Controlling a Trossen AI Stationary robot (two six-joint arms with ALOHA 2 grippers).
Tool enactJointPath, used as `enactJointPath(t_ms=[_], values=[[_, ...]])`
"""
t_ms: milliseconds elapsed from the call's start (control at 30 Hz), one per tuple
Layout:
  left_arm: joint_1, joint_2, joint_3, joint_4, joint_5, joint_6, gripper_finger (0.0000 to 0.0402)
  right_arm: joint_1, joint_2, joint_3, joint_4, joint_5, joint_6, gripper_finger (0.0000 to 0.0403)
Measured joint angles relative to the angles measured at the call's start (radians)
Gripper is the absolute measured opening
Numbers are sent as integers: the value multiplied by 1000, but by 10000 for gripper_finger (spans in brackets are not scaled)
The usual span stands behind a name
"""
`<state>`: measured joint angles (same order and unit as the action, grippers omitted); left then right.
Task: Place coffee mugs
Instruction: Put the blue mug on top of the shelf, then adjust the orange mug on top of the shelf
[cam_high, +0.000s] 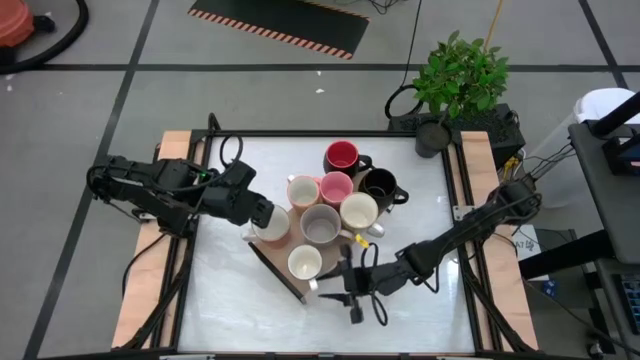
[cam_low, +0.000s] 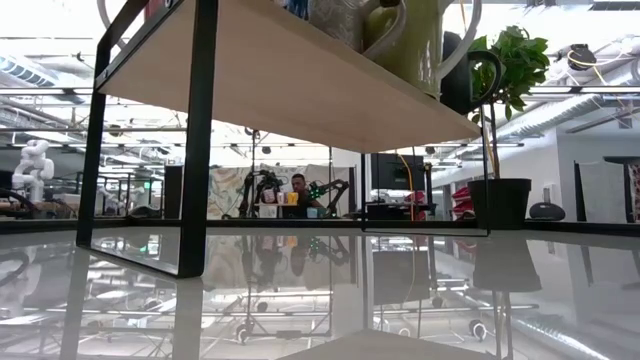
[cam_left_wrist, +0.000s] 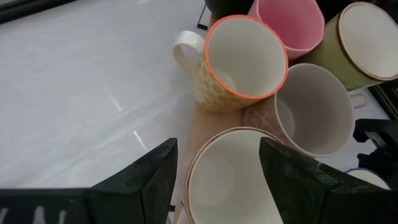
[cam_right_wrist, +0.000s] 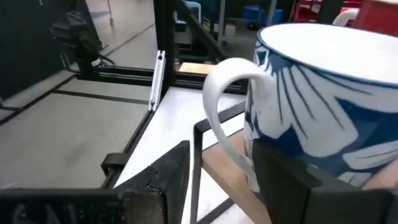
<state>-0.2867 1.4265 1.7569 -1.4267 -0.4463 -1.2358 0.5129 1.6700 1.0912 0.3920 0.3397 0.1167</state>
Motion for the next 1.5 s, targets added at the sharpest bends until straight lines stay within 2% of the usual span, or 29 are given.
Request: enactJointPath(t_ms=[300, 467, 1000, 1233, 1500], values=[[0, 0, 0, 26, -1, 0, 232, 1, -58, 0, -62, 3, -2, 160], [0, 0, 0, 28, -4, 0, 232, 1, -60, 0, -142, 63, 4, 160], [0, 0, 0, 32, -9, 0, 232, -23, -60, 0, -110, 77, -3, 160], [0, 0, 0, 32, -9, 4, 232, 26, -62, 0, -16, 83, 13, 160], [0, 1, 0, 33, -10, 68, 232, 89, -151, 0, -84, 137, 36, 160]])
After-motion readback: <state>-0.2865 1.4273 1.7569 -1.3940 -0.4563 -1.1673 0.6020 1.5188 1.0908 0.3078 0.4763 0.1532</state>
